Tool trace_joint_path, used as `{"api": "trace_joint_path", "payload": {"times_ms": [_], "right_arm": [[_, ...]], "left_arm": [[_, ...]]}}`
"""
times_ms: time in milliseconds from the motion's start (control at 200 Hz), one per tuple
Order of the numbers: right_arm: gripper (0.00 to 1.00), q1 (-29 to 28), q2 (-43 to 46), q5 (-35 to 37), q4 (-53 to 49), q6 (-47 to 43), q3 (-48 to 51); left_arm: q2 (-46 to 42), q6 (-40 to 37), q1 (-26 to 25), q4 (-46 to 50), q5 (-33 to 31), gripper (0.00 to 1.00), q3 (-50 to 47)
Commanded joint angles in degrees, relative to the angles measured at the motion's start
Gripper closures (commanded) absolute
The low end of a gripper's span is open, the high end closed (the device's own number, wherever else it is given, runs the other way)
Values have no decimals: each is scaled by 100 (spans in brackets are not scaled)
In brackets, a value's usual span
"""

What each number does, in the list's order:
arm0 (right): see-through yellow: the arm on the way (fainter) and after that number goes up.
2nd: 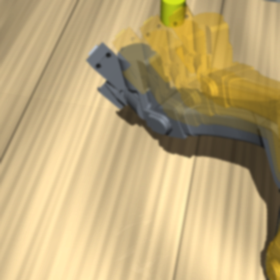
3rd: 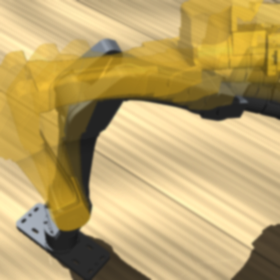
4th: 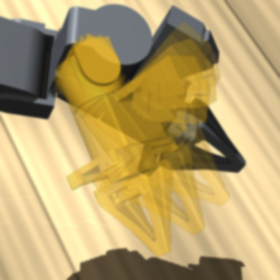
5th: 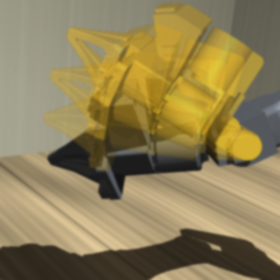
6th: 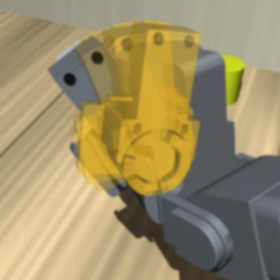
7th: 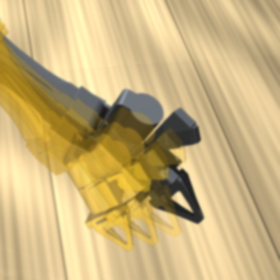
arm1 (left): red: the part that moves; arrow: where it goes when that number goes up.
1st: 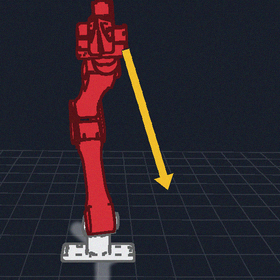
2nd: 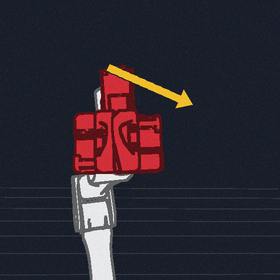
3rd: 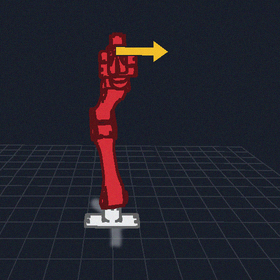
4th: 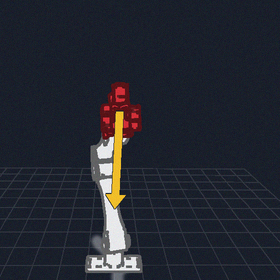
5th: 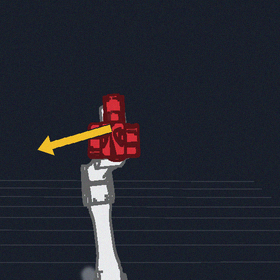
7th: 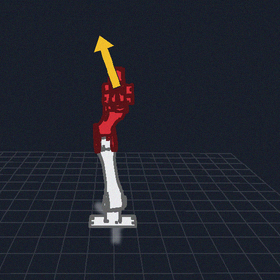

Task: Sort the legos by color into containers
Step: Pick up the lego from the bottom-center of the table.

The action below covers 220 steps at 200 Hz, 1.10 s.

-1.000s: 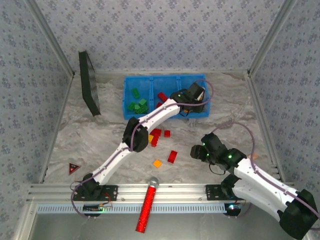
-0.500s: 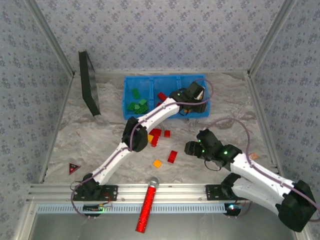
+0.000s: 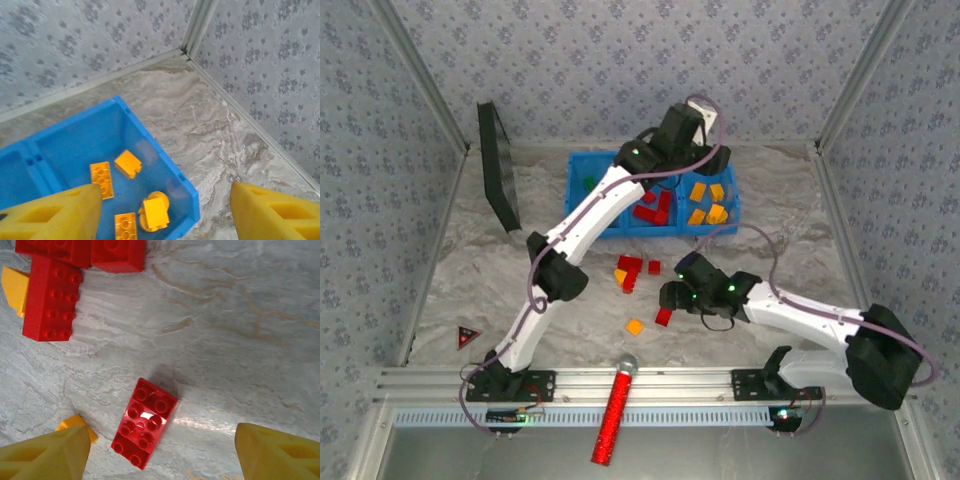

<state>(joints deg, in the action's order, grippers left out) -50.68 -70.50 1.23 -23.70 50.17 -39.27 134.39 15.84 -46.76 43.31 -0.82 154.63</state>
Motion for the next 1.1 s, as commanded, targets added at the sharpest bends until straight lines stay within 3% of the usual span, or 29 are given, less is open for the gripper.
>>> {"api": "trace_joint_path", "payload": {"times_ms": [0,195,390,675,770,920,1094], "right_arm": [[21,-186,-461,92,-213,72,-332],[21,-494,-1383,202,-721,63,-876],[23,-658,-2075,134,-813,53,-1233],[59,-733,-2515,94,-852,-23,-1385],[66,-669,-2310,134,-1176,-309,-1510],[68,-208,-1802,696,-1860,-1281,-2141],[69,548,-1626,1045,-1679,-2673,-3214]], "left_arm": [[-492,-316,165,398,-217,28,-339],[-1969,-704,491,-159,-1121,24,-2455],[-3454,-449,1058,-865,-1268,23,-4563],[-5049,-19,1380,-911,-1533,23,-6974],[-5493,91,1380,-767,-1416,23,-7660],[-6083,130,1352,-468,-927,23,-8532],[-6760,236,1109,-389,-287,23,-9430]]}}
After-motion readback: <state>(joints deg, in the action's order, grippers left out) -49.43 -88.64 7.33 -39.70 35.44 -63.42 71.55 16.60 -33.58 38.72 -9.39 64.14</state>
